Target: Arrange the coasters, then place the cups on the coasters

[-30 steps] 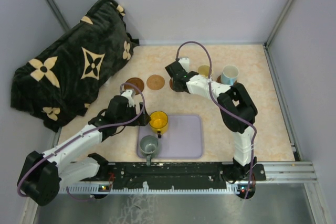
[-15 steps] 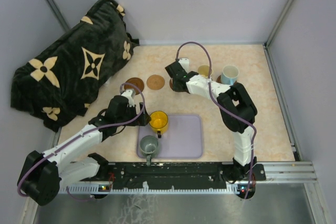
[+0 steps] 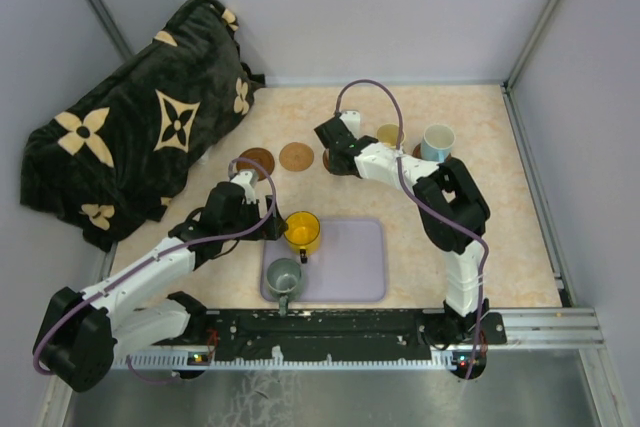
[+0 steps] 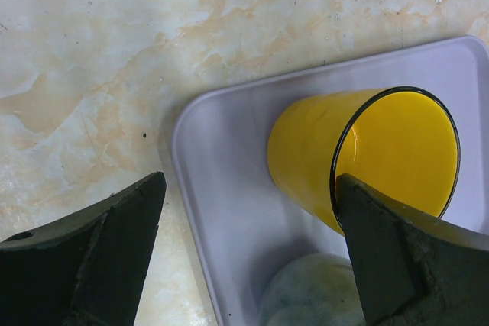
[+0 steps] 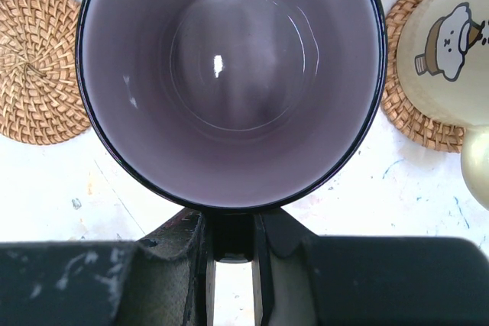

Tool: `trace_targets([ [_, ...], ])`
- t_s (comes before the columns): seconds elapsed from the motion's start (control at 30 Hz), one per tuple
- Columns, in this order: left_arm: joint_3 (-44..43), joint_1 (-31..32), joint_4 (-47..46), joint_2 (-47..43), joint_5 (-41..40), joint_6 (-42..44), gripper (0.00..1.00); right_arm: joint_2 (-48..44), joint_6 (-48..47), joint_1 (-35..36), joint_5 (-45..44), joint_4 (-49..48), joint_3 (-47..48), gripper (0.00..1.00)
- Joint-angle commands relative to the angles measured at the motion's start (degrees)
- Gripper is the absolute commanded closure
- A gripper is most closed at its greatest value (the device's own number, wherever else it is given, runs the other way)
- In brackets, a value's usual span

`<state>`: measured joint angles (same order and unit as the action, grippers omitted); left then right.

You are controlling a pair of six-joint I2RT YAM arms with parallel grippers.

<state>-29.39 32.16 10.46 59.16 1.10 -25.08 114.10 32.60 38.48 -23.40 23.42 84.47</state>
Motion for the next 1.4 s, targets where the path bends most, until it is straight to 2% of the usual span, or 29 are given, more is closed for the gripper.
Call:
trace_targets([
  [0.0,-0.41,0.36,-0.11,0.10,-0.04,0.23,0.02,0.02,0.03,-0.14,-3.93,-3.84,3.16,0.93],
  [0.23,-0.33,0.36,-0.26,0.28,-0.14,0.13,0.02,0.14,-0.13,-0.09,-3.95,-3.69,3.01,0.87],
  [0.8,-0.15,0.36,-0.46,0.53,-0.31,0.01,0.02,0.17,-1.18,0.19,-1.79,-3.42,3.33,0.84],
  [1.17,-0.21,0.36,-0.05,0.45,-0.50,-0.01,0.00,0.49,-1.22,0.38,-1.42,-2.17,4.31,0.68],
  [1.37,-0.10,0.36,0.01,0.39,-0.59,-0.08,0.00,0.59,-1.16,0.37,-1.46,-2.04,4.32,0.52],
])
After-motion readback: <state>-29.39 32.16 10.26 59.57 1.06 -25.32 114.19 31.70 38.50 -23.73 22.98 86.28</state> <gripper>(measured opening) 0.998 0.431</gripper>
